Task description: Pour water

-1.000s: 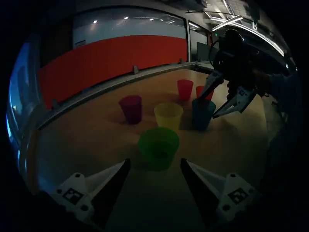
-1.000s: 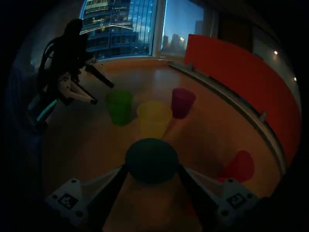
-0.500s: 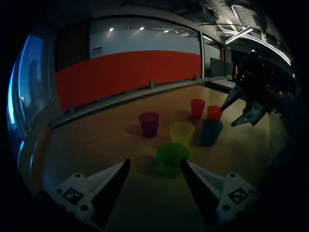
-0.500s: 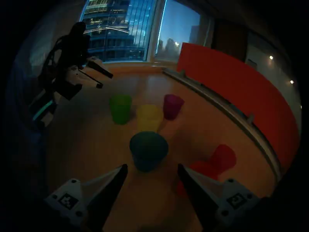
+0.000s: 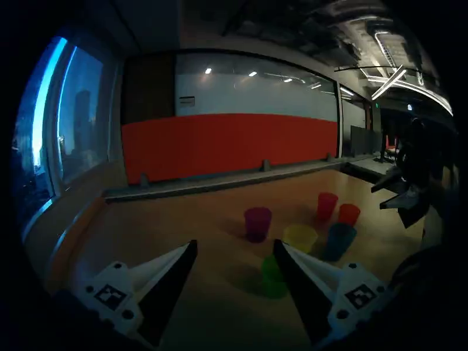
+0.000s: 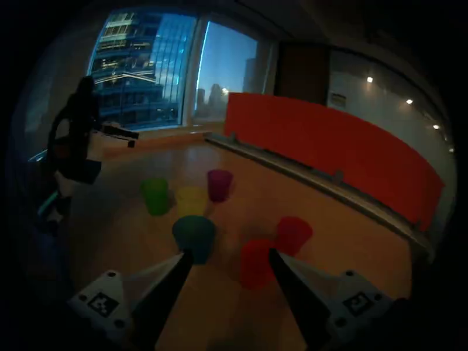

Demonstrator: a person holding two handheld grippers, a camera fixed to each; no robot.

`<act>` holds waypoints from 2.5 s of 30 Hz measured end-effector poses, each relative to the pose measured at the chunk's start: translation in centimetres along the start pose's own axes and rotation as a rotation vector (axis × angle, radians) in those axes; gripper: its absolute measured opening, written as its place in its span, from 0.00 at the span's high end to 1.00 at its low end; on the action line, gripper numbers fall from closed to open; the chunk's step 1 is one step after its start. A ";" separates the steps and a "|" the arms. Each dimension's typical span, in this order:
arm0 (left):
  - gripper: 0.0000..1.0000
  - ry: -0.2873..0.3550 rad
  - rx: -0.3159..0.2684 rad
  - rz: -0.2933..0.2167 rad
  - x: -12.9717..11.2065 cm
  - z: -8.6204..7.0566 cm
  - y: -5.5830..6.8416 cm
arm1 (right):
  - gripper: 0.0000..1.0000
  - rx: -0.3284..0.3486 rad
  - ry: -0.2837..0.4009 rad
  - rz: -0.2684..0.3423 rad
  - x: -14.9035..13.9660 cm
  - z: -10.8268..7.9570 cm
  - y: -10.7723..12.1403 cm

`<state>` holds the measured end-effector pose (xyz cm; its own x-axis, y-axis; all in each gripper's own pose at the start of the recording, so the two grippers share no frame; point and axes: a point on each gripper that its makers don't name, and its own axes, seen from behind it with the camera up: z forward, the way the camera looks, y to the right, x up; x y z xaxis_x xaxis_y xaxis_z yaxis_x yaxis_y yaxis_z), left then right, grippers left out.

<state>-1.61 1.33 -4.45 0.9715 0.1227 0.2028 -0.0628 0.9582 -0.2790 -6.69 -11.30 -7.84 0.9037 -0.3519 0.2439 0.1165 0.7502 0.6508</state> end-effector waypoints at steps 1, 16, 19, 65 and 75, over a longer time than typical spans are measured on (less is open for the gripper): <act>0.04 0.014 0.010 -0.009 0.4 -0.1 -0.2 | 0.00 -0.021 0.010 0.014 0.0 -0.4 0.4; 0.04 0.188 0.155 -0.069 3.9 -1.4 -1.4 | 0.00 -0.414 0.208 0.091 1.8 -5.8 7.1; 0.04 0.206 0.165 -0.083 4.0 -1.4 -1.3 | 0.00 -0.475 0.250 0.104 2.5 -6.7 7.9; 0.04 0.285 0.313 -0.036 -0.5 1.5 -2.3 | 0.00 -0.807 0.418 0.264 3.2 -10.6 12.5; 0.04 0.285 0.319 -0.065 -2.1 2.5 -2.5 | 0.00 -0.814 0.407 0.267 3.1 -10.5 12.3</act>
<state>-4.10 -0.69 -1.83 0.9973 0.0264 -0.0691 -0.0238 0.9990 0.0388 1.91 2.72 -6.56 0.9983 -0.0057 -0.0576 -0.0018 0.9916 -0.1294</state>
